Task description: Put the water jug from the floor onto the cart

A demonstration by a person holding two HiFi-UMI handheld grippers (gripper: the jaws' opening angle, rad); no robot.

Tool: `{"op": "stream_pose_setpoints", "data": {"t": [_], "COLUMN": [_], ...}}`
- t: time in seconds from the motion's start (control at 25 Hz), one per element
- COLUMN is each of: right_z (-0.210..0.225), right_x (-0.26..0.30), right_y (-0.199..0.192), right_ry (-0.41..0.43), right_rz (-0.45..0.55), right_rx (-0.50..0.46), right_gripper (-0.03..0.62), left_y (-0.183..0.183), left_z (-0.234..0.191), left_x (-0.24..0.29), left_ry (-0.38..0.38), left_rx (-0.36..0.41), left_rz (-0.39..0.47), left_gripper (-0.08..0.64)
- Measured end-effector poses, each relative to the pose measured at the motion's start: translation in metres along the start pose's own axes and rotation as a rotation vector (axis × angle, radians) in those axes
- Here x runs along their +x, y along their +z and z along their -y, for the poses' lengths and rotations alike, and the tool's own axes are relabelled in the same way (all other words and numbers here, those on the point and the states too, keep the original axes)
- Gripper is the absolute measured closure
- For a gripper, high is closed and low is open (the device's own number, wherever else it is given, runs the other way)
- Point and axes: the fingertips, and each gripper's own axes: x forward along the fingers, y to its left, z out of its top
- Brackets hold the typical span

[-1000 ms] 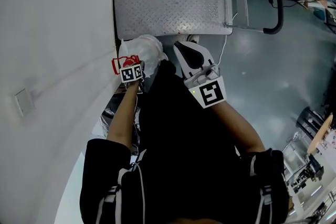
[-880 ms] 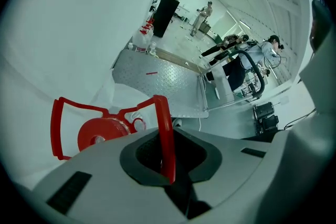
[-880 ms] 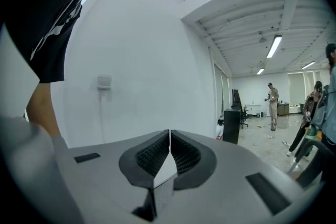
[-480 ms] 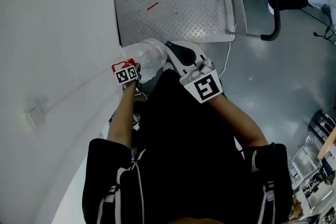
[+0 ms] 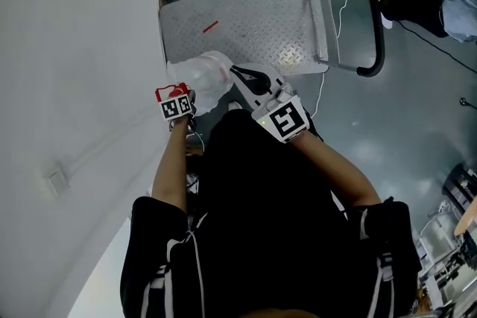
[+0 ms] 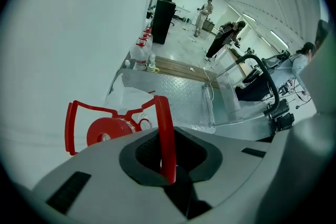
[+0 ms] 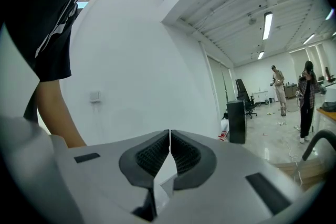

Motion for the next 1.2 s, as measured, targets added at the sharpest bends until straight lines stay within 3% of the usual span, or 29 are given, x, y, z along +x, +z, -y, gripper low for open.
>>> {"op": "stream_pose_setpoints", "data": {"t": [0.28, 0.48, 0.6, 0.96, 1.08, 1.2], "right_z": [0.028, 0.040, 0.041, 0.082, 0.103, 0.110], "right_x": [0.002, 0.015, 0.020, 0.013, 0.002, -0.001], "right_y": [-0.010, -0.012, -0.013, 0.007, 0.011, 0.006], "right_ry": [-0.036, -0.074, -0.116, -0.386, -0.510, -0.560], "right_rz": [0.011, 0.019, 0.017, -0.018, -0.009, -0.023], "right_rx": [0.036, 0.088, 0.072, -0.018, -0.009, -0.006], "right_gripper": [0.572, 0.572, 0.573, 0.574, 0.574, 0.572], "left_y": [0.067, 0.113, 0.126, 0.156, 0.164, 0.178], "left_z": [0.028, 0.043, 0.050, 0.077, 0.083, 0.091], "left_x": [0.011, 0.026, 0.040, 0.084, 0.095, 0.104], "left_ry": [0.011, -0.040, -0.078, -0.195, -0.237, -0.250], "left_rx": [0.030, 0.047, 0.077, 0.195, 0.194, 0.161], "left_rz": [0.033, 0.029, 0.008, -0.067, -0.052, -0.017], "left_gripper": [0.511, 0.511, 0.511, 0.511, 0.511, 0.512]}}
